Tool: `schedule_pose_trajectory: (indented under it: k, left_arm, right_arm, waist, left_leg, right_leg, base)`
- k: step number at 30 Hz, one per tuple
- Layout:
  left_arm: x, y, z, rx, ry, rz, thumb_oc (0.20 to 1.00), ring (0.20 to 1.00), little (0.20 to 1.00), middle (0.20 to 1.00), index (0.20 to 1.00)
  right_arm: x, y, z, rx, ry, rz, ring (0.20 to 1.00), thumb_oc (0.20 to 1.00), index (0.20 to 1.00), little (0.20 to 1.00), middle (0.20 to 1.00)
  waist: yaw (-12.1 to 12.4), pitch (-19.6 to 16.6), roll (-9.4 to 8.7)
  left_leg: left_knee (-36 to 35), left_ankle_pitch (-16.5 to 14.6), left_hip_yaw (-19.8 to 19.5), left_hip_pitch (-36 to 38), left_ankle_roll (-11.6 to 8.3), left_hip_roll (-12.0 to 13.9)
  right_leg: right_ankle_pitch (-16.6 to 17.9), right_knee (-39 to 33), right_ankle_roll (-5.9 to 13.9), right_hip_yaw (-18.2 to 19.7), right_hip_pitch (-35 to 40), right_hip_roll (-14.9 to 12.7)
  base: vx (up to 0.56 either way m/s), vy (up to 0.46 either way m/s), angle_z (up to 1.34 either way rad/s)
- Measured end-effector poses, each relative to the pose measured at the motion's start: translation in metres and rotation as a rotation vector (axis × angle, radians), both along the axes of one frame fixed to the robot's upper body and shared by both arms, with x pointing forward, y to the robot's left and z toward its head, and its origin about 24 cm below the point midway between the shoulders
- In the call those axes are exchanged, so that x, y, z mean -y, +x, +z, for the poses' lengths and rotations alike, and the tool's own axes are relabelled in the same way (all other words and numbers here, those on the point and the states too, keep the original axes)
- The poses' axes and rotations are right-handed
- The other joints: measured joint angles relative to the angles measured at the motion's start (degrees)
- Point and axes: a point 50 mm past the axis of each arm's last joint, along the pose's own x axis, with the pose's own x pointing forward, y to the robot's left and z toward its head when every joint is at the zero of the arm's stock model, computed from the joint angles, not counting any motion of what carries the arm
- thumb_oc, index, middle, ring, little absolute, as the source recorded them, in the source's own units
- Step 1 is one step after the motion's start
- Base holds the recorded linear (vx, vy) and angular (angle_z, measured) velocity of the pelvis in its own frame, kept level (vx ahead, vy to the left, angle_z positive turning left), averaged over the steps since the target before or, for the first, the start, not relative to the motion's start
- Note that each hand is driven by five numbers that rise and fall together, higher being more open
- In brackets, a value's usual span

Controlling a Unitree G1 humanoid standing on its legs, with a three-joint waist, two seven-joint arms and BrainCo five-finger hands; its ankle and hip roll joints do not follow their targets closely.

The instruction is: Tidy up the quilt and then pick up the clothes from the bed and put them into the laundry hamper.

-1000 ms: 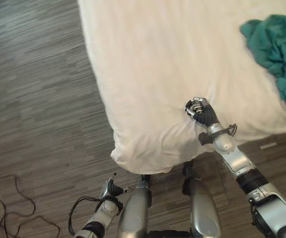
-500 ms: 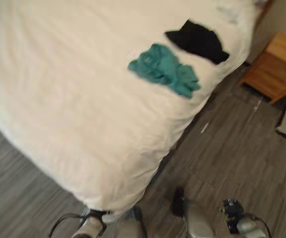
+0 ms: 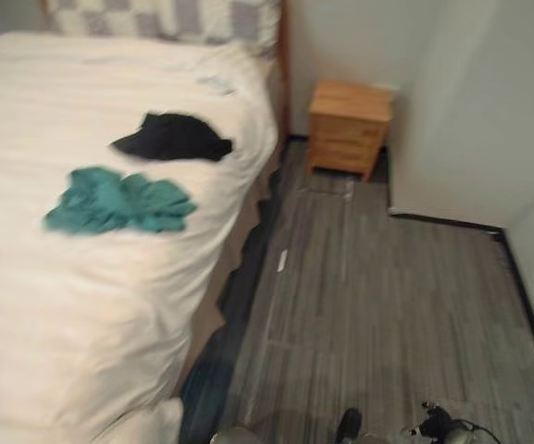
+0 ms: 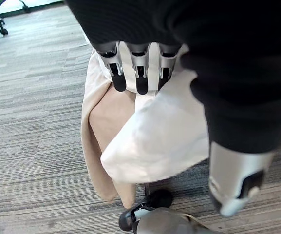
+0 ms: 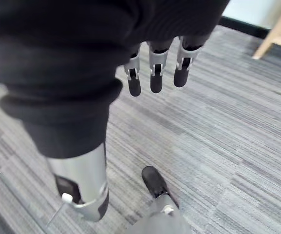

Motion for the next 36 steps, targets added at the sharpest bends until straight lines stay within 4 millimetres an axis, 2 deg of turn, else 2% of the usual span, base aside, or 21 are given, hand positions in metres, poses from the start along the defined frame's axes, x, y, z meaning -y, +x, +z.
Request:
schedule_pose_trajectory:
  k: [1, 2, 3, 5, 6, 7, 8, 10, 11, 12, 13, 14, 17, 21, 22, 23, 25, 28, 32, 34, 36]
  left_arm:
    - [0.001, 0.001, 0.0, 0.005, -0.003, 0.015, 1.0, 1.0, 1.0, 1.0, 1.0]
    - [0.005, 0.002, -0.002, 0.007, -0.011, 0.018, 1.0, 1.0, 1.0, 1.0, 1.0]
    - [0.014, 0.004, -0.005, 0.007, -0.033, -0.002, 1.0, 1.0, 1.0, 1.0, 1.0]
    - [0.019, 0.001, -0.007, -0.019, -0.044, -0.051, 1.0, 1.0, 1.0, 1.0, 1.0]
    - [0.017, 0.001, -0.006, -0.019, -0.043, -0.054, 1.0, 1.0, 1.0, 1.0, 1.0]
    - [0.014, 0.0, -0.005, -0.023, -0.038, -0.054, 1.0, 1.0, 1.0, 1.0, 1.0]
    - [0.012, 0.003, -0.004, -0.016, -0.033, -0.062, 1.0, 1.0, 1.0, 1.0, 1.0]
    - [0.012, 0.006, -0.004, -0.011, -0.032, -0.086, 1.0, 1.0, 1.0, 1.0, 1.0]
    - [0.008, 0.007, -0.002, -0.015, -0.021, -0.107, 1.0, 1.0, 1.0, 1.0, 1.0]
    - [0.009, 0.007, -0.002, -0.016, -0.024, -0.106, 1.0, 1.0, 1.0, 1.0, 1.0]
    - [0.013, 0.008, -0.004, -0.013, -0.037, -0.106, 1.0, 1.0, 1.0, 1.0, 1.0]
    - [0.023, 0.003, -0.008, -0.023, -0.069, -0.104, 1.0, 1.0, 1.0, 1.0, 1.0]
    - [0.028, 0.007, -0.009, -0.008, -0.088, -0.115, 1.0, 1.0, 1.0, 1.0, 1.0]
    - [0.03, 0.003, -0.01, -0.016, -0.095, -0.111, 1.0, 1.0, 1.0, 1.0, 1.0]
    - [0.068, 0.057, -0.009, 0.163, -0.199, -0.243, 1.0, 1.0, 1.0, 1.0, 1.0]
    - [0.068, 0.056, -0.01, 0.157, -0.197, -0.236, 1.0, 1.0, 1.0, 1.0, 1.0]
    - [0.06, 0.055, -0.009, 0.128, -0.173, -0.207, 1.0, 1.0, 1.0, 1.0, 1.0]
    - [0.047, 0.056, -0.006, 0.139, -0.143, -0.183, 1.0, 1.0, 1.0, 1.0, 1.0]
    - [0.039, 0.078, 0.002, 0.197, -0.119, -0.191, 1.0, 1.0, 1.0, 1.0, 1.0]
    - [0.045, 0.103, 0.008, 0.272, -0.133, -0.191, 1.0, 1.0, 1.0, 1.0, 1.0]
    - [0.05, 0.108, 0.009, 0.295, -0.149, -0.181, 1.0, 1.0, 1.0, 1.0, 1.0]
  right_arm:
    - [0.002, -0.005, -0.001, -0.017, -0.007, 0.0, 1.0, 1.0, 1.0, 1.0, 1.0]
    - [0.007, -0.009, -0.001, -0.031, -0.021, -0.005, 1.0, 1.0, 1.0, 1.0, 1.0]
    - [0.011, -0.018, -0.002, -0.052, -0.031, -0.019, 1.0, 1.0, 1.0, 1.0, 1.0]
    - [0.01, -0.027, -0.005, -0.089, -0.029, -0.025, 1.0, 1.0, 1.0, 1.0, 1.0]
    - [0.007, -0.027, -0.005, -0.086, -0.023, -0.024, 1.0, 1.0, 1.0, 1.0, 1.0]
    - [-0.001, -0.027, -0.008, -0.089, -0.003, -0.017, 1.0, 1.0, 1.0, 1.0, 1.0]
    - [-0.007, -0.022, -0.008, -0.075, 0.016, -0.023, 1.0, 1.0, 1.0, 1.0, 1.0]
    - [-0.008, -0.021, -0.008, -0.065, 0.025, -0.051, 1.0, 1.0, 1.0, 1.0, 1.0]
    - [-0.009, -0.021, -0.008, -0.058, 0.029, -0.06, 1.0, 1.0, 1.0, 1.0, 1.0]
    - [-0.009, -0.019, -0.008, -0.051, 0.027, -0.059, 1.0, 1.0, 1.0, 1.0, 1.0]
    - [-0.006, -0.017, -0.007, -0.045, 0.02, -0.058, 1.0, 1.0, 1.0, 1.0, 1.0]
    - [-0.005, -0.007, -0.004, -0.011, 0.009, -0.053, 1.0, 1.0, 1.0, 1.0, 1.0]
    - [-0.012, -0.004, -0.005, 0.001, 0.027, -0.045, 1.0, 1.0, 1.0, 1.0, 1.0]
    - [-0.015, -0.005, -0.006, -0.002, 0.034, -0.04, 1.0, 1.0, 1.0, 1.0, 1.0]
    - [-0.017, 0.007, -0.002, 0.039, 0.04, -0.025, 1.0, 1.0, 1.0, 1.0, 1.0]
    - [-0.014, 0.001, -0.003, 0.025, 0.04, -0.06, 1.0, 1.0, 1.0, 1.0, 1.0]
    - [0.0, 0.005, 0.001, 0.046, 0.026, -0.171, 1.0, 1.0, 1.0, 1.0, 1.0]
    - [-0.002, -0.008, -0.003, 0.006, 0.026, -0.178, 1.0, 1.0, 1.0, 1.0, 1.0]
    - [0.0, -0.002, -0.001, 0.021, 0.016, -0.177, 1.0, 1.0, 1.0, 1.0, 1.0]
    - [0.003, 0.013, 0.004, 0.06, 0.005, -0.169, 1.0, 1.0, 1.0, 1.0, 1.0]
    - [0.007, 0.032, 0.011, 0.11, -0.008, -0.156, 1.0, 1.0, 1.0, 1.0, 1.0]
  waist:
    - [0.56, 0.08, -0.49]
    - [0.57, 0.15, -0.28]
    - [0.34, 0.28, 0.25]
    - [0.55, 0.29, 1.46]
    - [0.64, 0.19, 3.15]
    - [0.54, 0.26, 2.7]
    - [0.41, 0.35, 3.4]
    - [0.1, 0.14, 3.32]
    - [-0.63, -0.24, 1.86]
    - [-0.65, -0.4, 1.21]
    - [-0.74, -0.09, 1.73]
    - [-1.21, -0.33, 3.67]
    - [-1.56, -0.63, 5.25]
    - [-2.2, -0.7, 5.54]
    - [-4.23, -1.93, 7.65]
    - [-4.58, -1.5, 6.82]
    - [-5.51, -0.72, 7.3]
    - [-5.88, -0.16, 5.83]
    - [-5.52, 3.55, 2.72]
    - [-4.55, 6.55, 1.15]
    - [-3.28, 8.01, 2.69]
  left_leg:
    - [-2.15, -0.99, -4.22, -0.29, -0.91, -3.29]
    - [-3.84, -1.43, -5.0, -1.55, 0.11, -6.63]
    - [-3.65, -3.06, -6.77, -4.99, 3.93, -12.1]
    - [-4.88, -3.07, -6.3, -6.83, 7.59, -17.0]
    - [-5.44, -2.65, -5.94, -6.46, 12.47, -16.26]
    - [-6.25, -2.95, -5.01, -6.51, 13.04, -15.89]
    - [-8.09, -2.73, -3.84, -6.33, 13.25, -13.84]
    - [-10.74, -2.57, -4.22, -5.6, 12.81, -13.39]
    - [-13.55, -1.32, -3.88, -4.2, 11.15, -14.54]
    - [-14.11, -0.45, -3.08, -3.84, 11.02, -15.33]
    - [-14.71, 0.78, -3.03, -3.25, 11.16, -15.28]
    - [-16.91, 2.4, -2.8, -2.1, 10.43, -14.76]
    - [-18.1, 3.24, -2.81, -2.14, 9.31, -14.29]
    - [-18.3, 4.57, -2.82, -1.49, 9.45, -13.53]
    - [-19.28, 5.05, -2.8, 1.36, 9.01, -11.39]
    - [-19.29, 5.04, -2.67, 1.13, 9.0, -11.35]
    - [-19.31, 5.08, -2.0, -1.4, 8.69, -10.67]
    - [-19.58, 5.15, -3.17, -2.37, 8.37, -10.39]
    - [-7.23, 5.44, -4.18, -9.9, 5.18, -10.9]
    - [3.67, 8.47, -2.13, -18.0, 0.52, -12.36]
    - [1.93, 8.17, 1.48, -20.41, 1.12, -10.31]
  right_leg:
    - [0.37, -1.1, 0.18, 0.87, 0.05, -0.56]
    - [0.72, -1.72, 0.1, 0.57, 0.39, -0.58]
    - [0.83, -1.47, -0.05, 1.3, -0.17, -1.09]
    - [0.57, -0.53, 0.44, 1.28, -0.26, -0.28]
    - [0.65, -0.04, 0.81, 1.57, 0.04, 0.9]
    - [0.59, -0.53, 1.95, 1.92, 0.12, 1.0]
    - [-0.56, 5.02, 1.99, 1.32, -0.95, 2.07]
    - [-3.33, 10.3, 2.3, 0.26, -1.25, 2.15]
    - [-6.01, 8.72, 2.76, 0.6, 2.43, 0.46]
    - [-7.11, 6.86, 3.67, 0.96, 3.84, -0.34]
    - [-6.93, 5.03, 4.32, 0.95, 5.0, -0.1]
    - [-6.82, 2.65, 4.36, 0.85, 6.21, 0.51]
    - [-6.77, 1.01, 4.31, 0.7, 6.4, 1.15]
    - [-6.61, 0.11, 4.25, 0.32, 7.42, 2.05]
    - [-5.78, -2.05, 2.86, -0.34, 10.57, 4.45]
    - [-5.73, -1.29, 2.87, -0.01, 10.12, 4.43]
    - [-6.26, 2.1, 2.76, 0.92, 6.33, 4.57]
    - [-6.39, 0.09, 2.84, 0.67, 6.91, 5.34]
    - [-6.86, -1.87, 0.86, -0.43, 7.12, 5.98]
    - [-7.33, -2.11, -0.18, -2.35, 7.23, 3.73]
    - [-7.29, -2.14, -0.42, -3.27, 7.69, 4.02]
  base:
    - [0.01, -0.131, -0.74]
    - [0.03, -0.169, -0.39]
    - [0.05, -0.081, -0.21]
    - [0.08, -0.052, -0.28]
    - [0.08, -0.012, -0.4]
    - [0.08, -0.02, -0.21]
    - [0.07, -0.028, -0.05]
    - [0.07, -0.023, 0.24]
    - [0.06, -0.008, 0.36]
    - [0.04, -0.001, 0.29]
    - [0.03, -0.008, -0.09]
    - [0.02, -0.017, -0.13]
    - [0.02, -0.017, 0.02]
    - [0.01, -0.007, 0.01]
    - [0.04, -0.034, -0.04]
    - [0.04, -0.03, -0.06]
    - [0.22, -0.13, -0.11]
    - [0.15, -0.104, 0.14]
    - [0.11, -0.11, 0.33]
    - [0.25, -0.025, 0.52]
    - [0.49, 0.057, 0.17]
